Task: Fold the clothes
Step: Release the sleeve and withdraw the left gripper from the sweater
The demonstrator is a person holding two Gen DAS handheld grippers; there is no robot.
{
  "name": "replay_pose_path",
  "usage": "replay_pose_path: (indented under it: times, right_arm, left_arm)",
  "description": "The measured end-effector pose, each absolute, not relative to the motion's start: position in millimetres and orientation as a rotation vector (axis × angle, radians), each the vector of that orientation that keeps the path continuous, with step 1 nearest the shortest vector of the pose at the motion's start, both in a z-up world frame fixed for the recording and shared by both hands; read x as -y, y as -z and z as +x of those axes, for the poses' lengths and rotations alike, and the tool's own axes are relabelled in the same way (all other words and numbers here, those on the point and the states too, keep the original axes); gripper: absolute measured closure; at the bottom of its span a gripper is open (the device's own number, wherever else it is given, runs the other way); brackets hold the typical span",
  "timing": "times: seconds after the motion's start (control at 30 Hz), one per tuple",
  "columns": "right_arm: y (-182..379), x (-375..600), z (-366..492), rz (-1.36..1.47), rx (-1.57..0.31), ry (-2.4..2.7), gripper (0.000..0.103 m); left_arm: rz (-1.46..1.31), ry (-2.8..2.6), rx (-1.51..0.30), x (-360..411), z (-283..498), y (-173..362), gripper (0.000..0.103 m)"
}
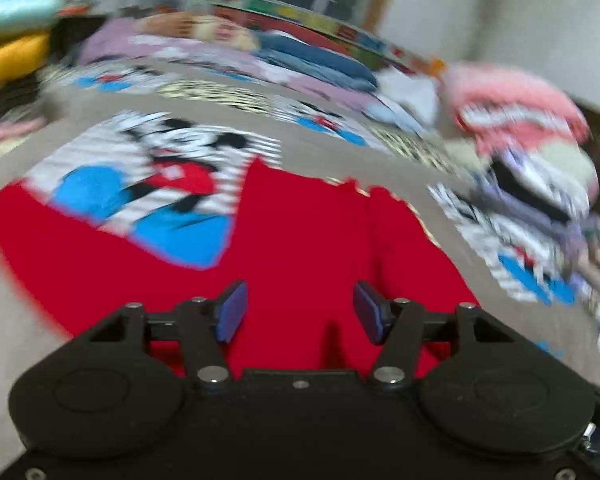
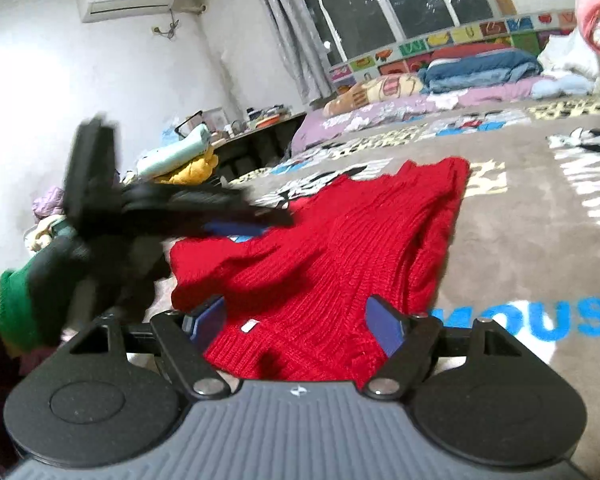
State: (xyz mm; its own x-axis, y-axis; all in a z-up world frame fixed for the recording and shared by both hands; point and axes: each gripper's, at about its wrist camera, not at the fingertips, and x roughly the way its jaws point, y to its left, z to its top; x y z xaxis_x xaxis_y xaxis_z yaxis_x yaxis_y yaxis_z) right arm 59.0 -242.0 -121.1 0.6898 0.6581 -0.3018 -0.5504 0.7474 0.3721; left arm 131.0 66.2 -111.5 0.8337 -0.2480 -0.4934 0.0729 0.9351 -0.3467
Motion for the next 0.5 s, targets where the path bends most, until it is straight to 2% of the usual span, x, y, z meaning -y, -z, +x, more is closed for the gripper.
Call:
replay_pose_path:
  times: [0.5]
  right_arm:
    - [108,199,18,0.067,-0.474,-0.719,0.029]
  left_arm:
    - [-0.81,-0.106,-0.536,-193,106,139,0.043]
